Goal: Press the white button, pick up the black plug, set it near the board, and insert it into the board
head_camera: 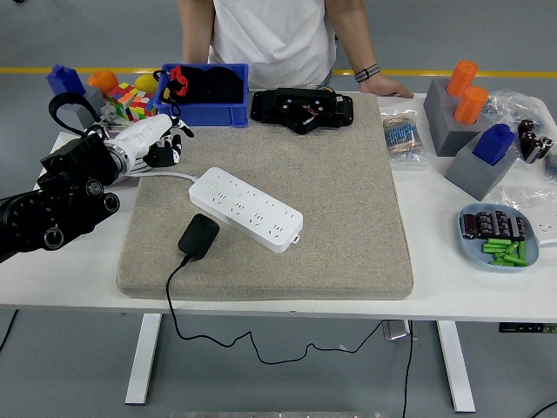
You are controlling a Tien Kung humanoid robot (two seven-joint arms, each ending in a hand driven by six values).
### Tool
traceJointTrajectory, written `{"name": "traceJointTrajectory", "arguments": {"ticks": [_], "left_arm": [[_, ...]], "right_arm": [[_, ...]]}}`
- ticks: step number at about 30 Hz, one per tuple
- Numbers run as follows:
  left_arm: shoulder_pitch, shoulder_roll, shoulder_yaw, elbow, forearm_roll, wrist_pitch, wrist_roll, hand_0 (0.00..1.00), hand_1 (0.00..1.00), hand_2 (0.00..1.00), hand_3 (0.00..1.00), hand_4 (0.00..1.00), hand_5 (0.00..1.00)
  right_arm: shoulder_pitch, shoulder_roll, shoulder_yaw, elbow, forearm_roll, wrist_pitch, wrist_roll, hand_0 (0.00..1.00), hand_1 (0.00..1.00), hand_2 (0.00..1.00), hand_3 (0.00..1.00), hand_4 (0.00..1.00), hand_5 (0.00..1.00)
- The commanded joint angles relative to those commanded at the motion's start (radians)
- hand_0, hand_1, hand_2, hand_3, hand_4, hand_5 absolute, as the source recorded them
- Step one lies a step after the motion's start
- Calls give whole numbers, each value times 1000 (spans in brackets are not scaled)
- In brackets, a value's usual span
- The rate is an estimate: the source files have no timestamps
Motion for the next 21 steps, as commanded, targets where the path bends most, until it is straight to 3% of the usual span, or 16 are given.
{"name": "traceJointTrajectory", "arguments": {"ticks": [5, 9, 21], "left_arm": [[33, 42, -4, -76, 27, -1, 7, 43, 6, 164, 726, 2, 2], [52, 53, -2, -100, 34, -2, 11, 43, 6, 164, 724, 2, 2], [87, 46, 16, -103, 34, -2, 11, 43, 7, 164, 724, 2, 2]], "right_arm": [[-2, 1, 5, 1, -1, 0, 0, 674, 681, 641, 629, 696, 491], [-4, 3, 6, 1, -2, 0, 0, 674, 682, 642, 629, 696, 492], [-1, 3, 6, 2, 0, 0, 1, 674, 681, 642, 629, 696, 491]]}}
